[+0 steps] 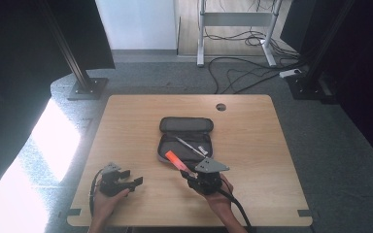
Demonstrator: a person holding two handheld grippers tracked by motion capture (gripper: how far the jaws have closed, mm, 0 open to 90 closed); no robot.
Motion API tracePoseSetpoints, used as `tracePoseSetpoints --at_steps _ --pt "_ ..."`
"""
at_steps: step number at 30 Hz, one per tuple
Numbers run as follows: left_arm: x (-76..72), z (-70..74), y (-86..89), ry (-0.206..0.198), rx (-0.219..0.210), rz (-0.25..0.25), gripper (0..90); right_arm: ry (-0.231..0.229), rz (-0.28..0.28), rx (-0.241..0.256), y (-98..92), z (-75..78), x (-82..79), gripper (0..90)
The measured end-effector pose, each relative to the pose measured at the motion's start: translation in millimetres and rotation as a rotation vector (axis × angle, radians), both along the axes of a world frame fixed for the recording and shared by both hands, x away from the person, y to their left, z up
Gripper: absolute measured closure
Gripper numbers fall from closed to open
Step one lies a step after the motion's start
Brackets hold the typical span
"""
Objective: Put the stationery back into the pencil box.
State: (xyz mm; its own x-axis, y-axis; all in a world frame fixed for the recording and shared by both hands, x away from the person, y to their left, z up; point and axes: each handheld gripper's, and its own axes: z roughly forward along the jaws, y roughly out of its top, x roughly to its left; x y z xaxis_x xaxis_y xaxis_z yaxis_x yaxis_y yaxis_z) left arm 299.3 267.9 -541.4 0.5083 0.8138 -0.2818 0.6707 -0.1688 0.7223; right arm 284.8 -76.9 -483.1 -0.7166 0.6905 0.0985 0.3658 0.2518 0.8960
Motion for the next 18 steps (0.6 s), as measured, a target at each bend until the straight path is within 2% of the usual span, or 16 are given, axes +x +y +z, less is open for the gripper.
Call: tracePoseSetpoints --at_steps 12,18 --pt "0.0 0.0 0.7 0.001 0.001 0.002 27.0 0.003 -0.015 0.003 -5.8 2.8 11.9 65.5" --pt "0.2 -0.7 0.8 0.002 -0.001 0.002 27.0 0.002 -0.012 -0.016 -4.9 2.9 18.7 65.4"
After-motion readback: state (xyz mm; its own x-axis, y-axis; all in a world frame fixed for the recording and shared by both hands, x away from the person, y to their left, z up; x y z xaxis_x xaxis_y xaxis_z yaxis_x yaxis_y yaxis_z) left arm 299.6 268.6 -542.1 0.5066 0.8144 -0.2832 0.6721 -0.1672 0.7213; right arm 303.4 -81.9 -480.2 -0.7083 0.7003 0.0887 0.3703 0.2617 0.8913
